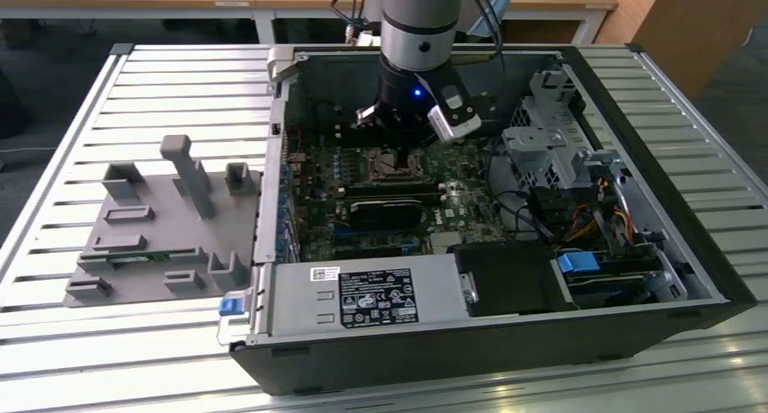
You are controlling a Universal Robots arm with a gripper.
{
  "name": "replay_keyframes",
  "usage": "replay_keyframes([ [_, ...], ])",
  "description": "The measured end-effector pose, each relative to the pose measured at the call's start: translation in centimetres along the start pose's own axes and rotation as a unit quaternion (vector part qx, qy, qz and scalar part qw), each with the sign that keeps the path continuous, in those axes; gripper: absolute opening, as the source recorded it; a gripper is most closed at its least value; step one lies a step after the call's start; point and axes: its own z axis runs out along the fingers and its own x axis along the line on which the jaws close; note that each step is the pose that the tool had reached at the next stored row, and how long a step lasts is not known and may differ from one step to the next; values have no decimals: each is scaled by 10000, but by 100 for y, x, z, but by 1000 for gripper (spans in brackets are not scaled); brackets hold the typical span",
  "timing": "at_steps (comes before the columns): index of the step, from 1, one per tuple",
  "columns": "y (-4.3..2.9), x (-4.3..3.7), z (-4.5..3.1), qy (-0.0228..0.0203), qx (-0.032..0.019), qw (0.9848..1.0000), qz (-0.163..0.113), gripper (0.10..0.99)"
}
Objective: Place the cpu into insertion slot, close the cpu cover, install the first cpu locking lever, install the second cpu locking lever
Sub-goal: 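Install the second cpu locking lever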
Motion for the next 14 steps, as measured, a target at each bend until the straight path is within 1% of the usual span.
replay_keyframes([
  [2,-7,53,0,0,0,10000,0,106],
  [5,-26,104,1,0,1,10000,0,106],
  [9,-31,130,15,0,0,10000,0,106],
  [12,-33,143,61,0,0,10000,0,106],
  [13,-37,150,68,1,-14,10000,0,106],
  [14,-47,154,70,2,-66,10000,-1,106],
])
